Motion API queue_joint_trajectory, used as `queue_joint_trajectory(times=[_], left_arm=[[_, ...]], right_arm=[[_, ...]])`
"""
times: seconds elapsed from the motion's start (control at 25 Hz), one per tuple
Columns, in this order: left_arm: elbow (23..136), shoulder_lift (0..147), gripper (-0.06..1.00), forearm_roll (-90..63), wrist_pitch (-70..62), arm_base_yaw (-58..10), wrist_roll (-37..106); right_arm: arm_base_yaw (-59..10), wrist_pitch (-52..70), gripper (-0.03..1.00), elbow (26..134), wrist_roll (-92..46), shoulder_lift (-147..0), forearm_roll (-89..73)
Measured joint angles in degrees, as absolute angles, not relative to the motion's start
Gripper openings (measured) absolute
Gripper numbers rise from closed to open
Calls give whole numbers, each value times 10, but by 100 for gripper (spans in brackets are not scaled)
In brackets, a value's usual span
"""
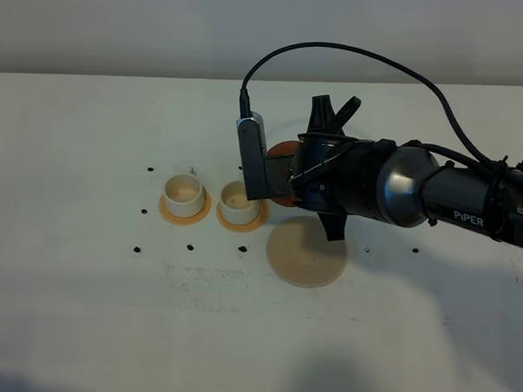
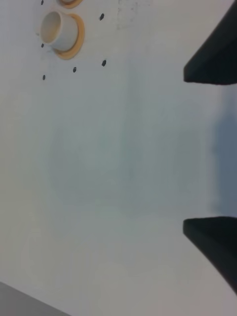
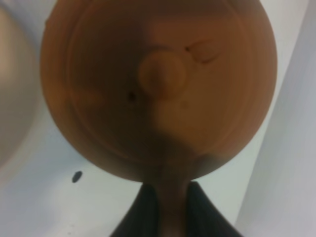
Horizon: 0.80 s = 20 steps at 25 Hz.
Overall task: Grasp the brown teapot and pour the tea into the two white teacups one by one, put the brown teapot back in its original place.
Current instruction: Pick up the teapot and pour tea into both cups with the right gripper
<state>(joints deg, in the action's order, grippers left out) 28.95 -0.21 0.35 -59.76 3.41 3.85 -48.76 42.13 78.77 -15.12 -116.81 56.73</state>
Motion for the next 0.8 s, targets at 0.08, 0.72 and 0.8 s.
queue_joint_trajectory(times=[0.08, 0.72, 0.8], left_arm=[[289, -2, 59, 4, -598, 34, 38], [289, -2, 59, 4, -598, 34, 38], [289, -2, 59, 4, -598, 34, 38]], right_arm=[[-488, 421, 8, 788, -151, -1168, 570], [-488, 400, 8, 789, -147, -1168, 599], [-488, 398, 8, 789, -147, -1168, 604]])
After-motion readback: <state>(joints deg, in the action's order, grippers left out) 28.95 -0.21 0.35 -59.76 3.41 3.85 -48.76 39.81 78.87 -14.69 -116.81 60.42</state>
